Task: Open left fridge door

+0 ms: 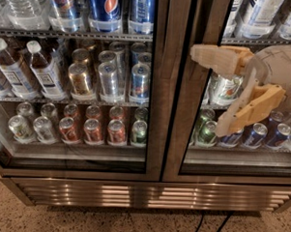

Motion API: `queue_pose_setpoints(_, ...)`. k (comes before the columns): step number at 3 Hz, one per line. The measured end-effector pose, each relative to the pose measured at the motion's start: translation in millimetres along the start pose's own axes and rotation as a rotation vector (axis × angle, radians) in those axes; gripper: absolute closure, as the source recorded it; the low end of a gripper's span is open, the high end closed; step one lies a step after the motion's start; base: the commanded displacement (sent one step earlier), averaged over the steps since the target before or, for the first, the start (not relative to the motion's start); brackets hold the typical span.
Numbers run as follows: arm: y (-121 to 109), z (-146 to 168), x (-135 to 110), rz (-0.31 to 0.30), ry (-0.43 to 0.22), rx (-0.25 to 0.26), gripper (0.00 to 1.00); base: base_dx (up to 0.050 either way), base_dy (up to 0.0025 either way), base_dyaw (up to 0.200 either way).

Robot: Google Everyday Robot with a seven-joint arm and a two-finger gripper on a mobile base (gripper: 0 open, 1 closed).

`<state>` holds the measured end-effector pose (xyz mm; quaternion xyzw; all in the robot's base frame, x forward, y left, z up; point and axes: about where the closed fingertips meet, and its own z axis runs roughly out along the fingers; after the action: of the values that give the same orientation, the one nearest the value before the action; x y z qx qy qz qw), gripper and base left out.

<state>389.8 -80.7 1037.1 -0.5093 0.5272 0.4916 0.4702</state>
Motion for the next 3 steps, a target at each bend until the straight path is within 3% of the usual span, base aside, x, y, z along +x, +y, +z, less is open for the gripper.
queue_pose_setpoints(1, 0, 0, 0, 0.000, 0.000, 0.000, 0.00, 0.000, 0.00000, 0.000)
queue_pose_setpoints(3, -16, 23, 2, 0.090, -0.009, 0.050, 0.00, 0.000, 0.00000, 0.000)
